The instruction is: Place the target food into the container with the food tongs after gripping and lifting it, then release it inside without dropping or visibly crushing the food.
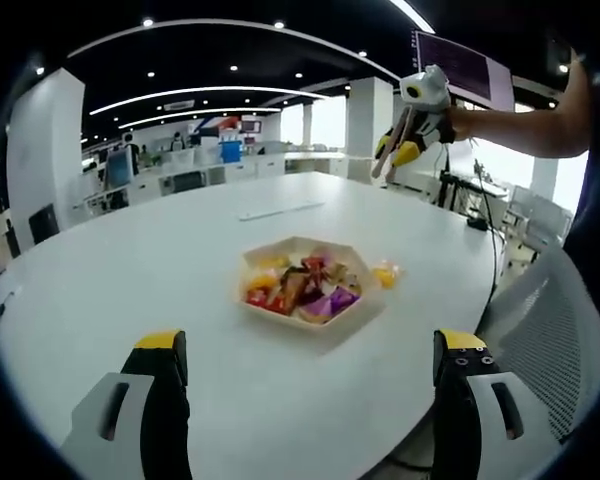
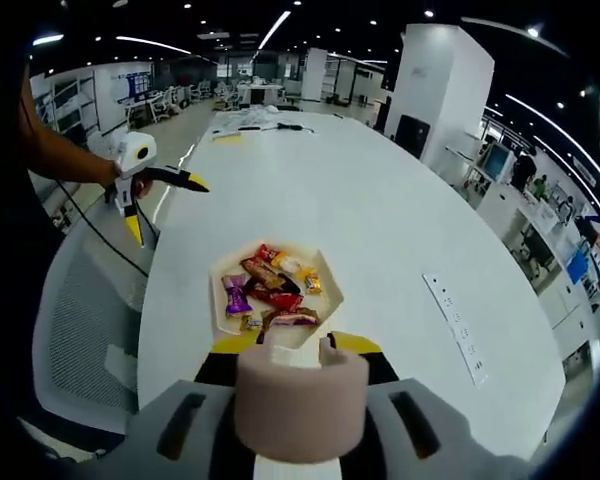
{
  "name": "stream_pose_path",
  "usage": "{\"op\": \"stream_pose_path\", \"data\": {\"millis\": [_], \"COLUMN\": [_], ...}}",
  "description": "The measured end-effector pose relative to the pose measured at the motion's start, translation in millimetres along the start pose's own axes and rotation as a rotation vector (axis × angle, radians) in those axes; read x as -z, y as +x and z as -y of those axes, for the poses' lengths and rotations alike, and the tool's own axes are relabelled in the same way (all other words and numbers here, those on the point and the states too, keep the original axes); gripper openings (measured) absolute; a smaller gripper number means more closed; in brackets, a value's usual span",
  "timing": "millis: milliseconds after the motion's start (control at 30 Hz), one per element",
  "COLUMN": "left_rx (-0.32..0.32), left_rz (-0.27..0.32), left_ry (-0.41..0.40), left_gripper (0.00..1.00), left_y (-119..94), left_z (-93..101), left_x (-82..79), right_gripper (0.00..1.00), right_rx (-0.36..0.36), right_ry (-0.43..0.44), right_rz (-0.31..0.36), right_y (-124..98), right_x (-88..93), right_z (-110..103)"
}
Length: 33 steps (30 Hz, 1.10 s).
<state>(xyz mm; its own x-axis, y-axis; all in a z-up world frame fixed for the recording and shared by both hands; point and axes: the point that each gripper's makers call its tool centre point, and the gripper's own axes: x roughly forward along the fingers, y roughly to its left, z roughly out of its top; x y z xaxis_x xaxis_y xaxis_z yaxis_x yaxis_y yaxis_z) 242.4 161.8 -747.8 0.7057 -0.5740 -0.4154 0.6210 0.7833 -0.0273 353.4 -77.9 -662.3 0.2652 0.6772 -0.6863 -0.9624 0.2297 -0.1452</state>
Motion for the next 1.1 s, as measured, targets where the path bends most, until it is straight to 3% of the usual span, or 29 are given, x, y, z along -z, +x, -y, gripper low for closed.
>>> {"op": "stream_pose_path", "data": {"millis": [567,1100], "left_rx": [0.006,0.012], "left_rz": [-0.007,-0.007], "left_ry": [0.003,0.003], "left_gripper": [0.99,0.99], "left_y": [0.4,0.9], "left_z": [1.6,3.3], "left_x": [0.7,0.1], "right_gripper": [0.23,0.23], "right_rx": [-0.052,-0.096], "right_ry": [-0.006,-0.029], "right_rz": [0.006,-0.012], "right_y": [18.8,44.0], "right_x": [17.6,39.7], "right_z": [-18.7,-54.8]}}
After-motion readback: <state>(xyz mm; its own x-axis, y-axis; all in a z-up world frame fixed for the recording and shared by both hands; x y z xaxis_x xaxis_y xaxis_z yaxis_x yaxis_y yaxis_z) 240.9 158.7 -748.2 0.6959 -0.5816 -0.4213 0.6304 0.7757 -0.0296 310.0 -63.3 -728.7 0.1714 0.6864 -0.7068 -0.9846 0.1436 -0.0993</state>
